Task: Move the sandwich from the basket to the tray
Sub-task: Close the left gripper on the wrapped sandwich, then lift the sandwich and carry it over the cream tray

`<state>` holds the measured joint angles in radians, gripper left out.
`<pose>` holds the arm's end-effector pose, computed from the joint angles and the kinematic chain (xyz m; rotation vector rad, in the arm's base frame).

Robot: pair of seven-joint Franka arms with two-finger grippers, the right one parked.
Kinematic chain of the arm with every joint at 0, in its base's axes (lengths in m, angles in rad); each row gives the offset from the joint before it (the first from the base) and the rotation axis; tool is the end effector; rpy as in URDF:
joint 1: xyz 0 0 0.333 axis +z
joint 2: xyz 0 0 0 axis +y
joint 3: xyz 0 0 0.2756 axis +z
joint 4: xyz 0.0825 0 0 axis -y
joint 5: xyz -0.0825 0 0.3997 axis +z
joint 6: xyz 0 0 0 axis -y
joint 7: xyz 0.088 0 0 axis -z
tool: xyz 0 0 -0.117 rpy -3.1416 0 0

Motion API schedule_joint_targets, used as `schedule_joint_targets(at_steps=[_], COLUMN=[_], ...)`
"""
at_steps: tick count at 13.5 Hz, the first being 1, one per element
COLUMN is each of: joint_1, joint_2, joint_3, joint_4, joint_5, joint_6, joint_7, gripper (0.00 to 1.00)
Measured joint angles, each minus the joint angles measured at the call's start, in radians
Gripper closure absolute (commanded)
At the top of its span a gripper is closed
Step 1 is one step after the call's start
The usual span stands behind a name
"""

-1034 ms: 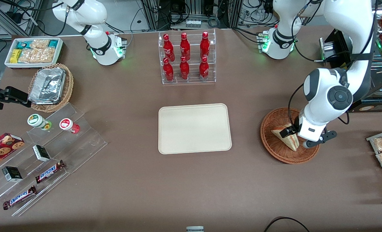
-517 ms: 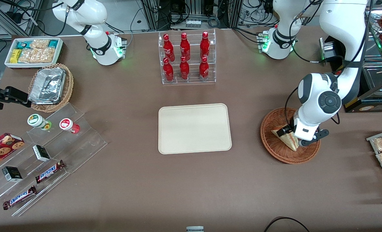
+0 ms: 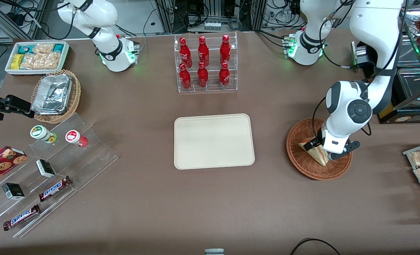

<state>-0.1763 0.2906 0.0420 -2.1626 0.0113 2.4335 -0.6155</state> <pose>0.5564 -0.0744 0.1986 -3.0305 -0.7270 0.0172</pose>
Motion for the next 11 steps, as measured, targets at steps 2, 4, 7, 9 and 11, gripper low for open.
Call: schedule_joint_targets(at_steps=[2,4,7,9,11], joint_1=[0.0,0.0,0.0,0.0,0.0], joint_2=[0.014,0.019,0.019,0.014,0.002], joint_3=[0.007,0.008,0.008,0.008,0.008], joint_4=[0.0,0.0,0.0,0.0,0.002], joint_5=[0.0,0.0,0.0,0.0,0.013], joint_6=[0.019,0.024,0.024,0.021,-0.003], joint_7=[-0.004,-0.019,-0.03,-0.03,-0.031], gripper=[0.24,0.72,1.0,1.0,1.0])
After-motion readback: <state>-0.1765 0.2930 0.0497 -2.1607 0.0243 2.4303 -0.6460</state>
